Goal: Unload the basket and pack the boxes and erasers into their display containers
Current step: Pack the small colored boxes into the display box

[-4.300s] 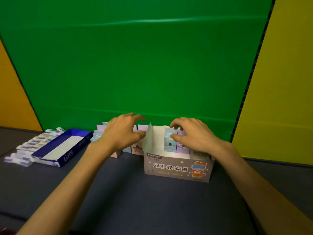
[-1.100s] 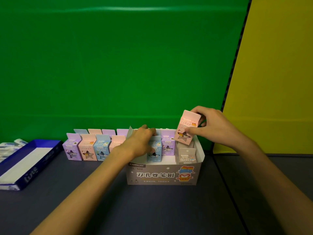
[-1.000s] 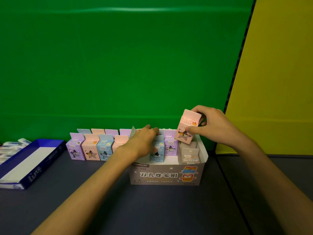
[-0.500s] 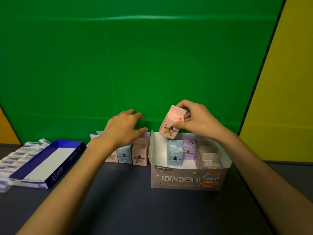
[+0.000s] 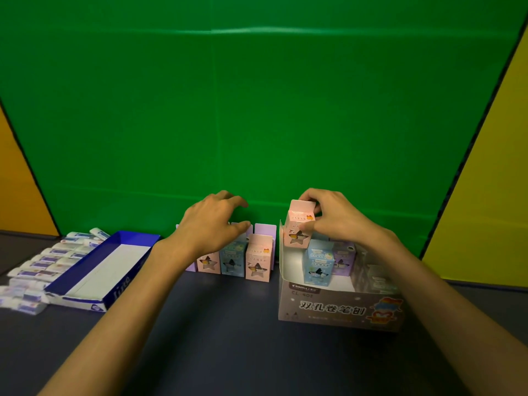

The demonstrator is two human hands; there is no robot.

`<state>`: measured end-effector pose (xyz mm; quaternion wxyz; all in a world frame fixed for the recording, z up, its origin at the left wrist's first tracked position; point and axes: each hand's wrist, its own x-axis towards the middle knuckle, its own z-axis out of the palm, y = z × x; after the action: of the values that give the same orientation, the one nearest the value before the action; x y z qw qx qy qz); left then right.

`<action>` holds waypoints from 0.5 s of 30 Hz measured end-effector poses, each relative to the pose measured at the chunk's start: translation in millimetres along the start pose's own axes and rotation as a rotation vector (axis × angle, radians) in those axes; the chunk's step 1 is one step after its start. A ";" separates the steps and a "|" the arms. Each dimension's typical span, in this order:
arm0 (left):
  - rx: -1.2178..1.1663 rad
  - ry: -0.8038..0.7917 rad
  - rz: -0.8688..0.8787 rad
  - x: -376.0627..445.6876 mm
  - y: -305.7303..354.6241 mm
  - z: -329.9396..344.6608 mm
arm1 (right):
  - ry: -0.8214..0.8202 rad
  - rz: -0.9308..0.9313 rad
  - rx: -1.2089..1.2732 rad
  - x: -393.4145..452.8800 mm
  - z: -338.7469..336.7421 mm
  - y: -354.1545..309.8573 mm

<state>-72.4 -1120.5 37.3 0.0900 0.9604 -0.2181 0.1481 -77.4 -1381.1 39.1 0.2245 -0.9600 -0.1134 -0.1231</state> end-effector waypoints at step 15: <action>-0.032 -0.015 -0.041 -11.8 -15.1 13.3 | 0.017 -0.154 -0.563 -6.7 35.5 1.9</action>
<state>-72.5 -1105.5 19.3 0.1067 0.9642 -0.2013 0.1357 -76.6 -1367.6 5.5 -0.0599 -0.9720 -0.1456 -0.1745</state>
